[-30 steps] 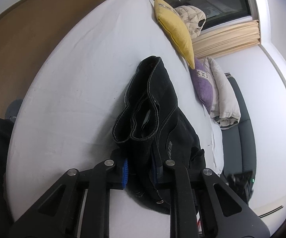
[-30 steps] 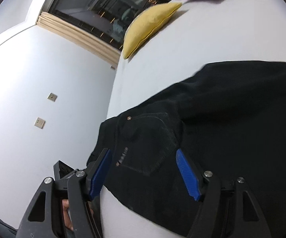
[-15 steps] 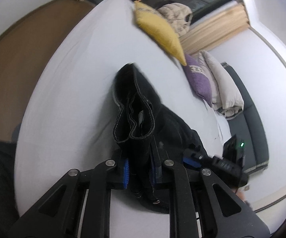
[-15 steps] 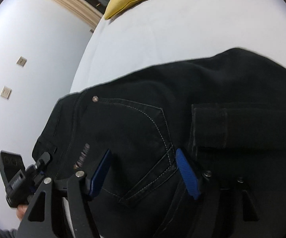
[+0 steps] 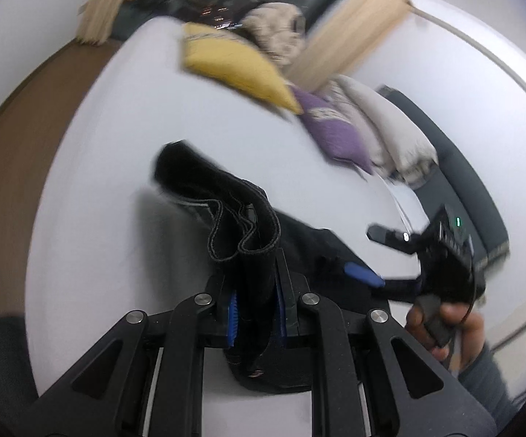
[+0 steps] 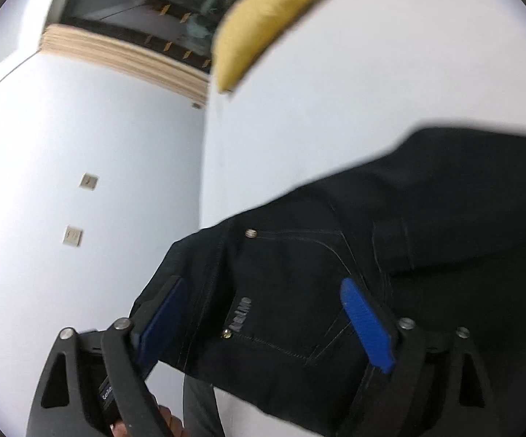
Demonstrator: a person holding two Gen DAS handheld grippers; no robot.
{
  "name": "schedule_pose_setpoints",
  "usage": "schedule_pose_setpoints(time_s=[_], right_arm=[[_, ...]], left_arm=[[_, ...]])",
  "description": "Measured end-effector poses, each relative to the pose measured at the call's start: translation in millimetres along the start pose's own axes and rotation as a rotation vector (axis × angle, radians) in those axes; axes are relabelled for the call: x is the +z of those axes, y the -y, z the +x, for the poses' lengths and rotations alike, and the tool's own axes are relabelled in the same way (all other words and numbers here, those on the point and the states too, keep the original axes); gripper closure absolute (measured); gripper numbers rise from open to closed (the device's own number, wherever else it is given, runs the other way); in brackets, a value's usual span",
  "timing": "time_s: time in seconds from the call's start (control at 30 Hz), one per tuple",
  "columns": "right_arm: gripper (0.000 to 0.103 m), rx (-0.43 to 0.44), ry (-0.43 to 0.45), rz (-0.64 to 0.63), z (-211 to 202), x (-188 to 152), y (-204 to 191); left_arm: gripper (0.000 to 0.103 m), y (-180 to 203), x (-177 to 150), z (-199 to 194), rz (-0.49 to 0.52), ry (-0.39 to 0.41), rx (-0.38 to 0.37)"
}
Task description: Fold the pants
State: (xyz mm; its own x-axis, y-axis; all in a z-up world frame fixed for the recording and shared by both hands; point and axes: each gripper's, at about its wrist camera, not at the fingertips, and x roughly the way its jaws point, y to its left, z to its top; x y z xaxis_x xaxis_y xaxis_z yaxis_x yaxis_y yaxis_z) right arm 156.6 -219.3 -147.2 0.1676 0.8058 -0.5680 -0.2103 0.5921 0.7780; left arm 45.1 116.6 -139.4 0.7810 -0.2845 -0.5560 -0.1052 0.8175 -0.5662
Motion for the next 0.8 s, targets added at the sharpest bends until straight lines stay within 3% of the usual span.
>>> schedule_pose_setpoints(time_s=[0.23,0.37,0.67,0.7,0.8], right_arm=[[0.008,0.116,0.001,-0.015,-59,8,13],[0.007,0.101,-0.009,-0.013,-94,23,37],[0.005,-0.048,-0.053,-0.105,-108,20,55],[0.007,-0.076,-0.055,-0.115,-106,20,57],[0.046,-0.164,-0.08,-0.127,-96,18,68]], left_arm=[[0.089,119,-16,39,0.295,-0.056,-0.062],[0.089,180,-50,74,0.454,-0.124,-0.072],[0.089,264,-124,113,0.715,-0.215,-0.109],[0.089,269,-130,115,0.733,-0.222,-0.112],[0.089,280,-144,121,0.763,-0.233,-0.092]])
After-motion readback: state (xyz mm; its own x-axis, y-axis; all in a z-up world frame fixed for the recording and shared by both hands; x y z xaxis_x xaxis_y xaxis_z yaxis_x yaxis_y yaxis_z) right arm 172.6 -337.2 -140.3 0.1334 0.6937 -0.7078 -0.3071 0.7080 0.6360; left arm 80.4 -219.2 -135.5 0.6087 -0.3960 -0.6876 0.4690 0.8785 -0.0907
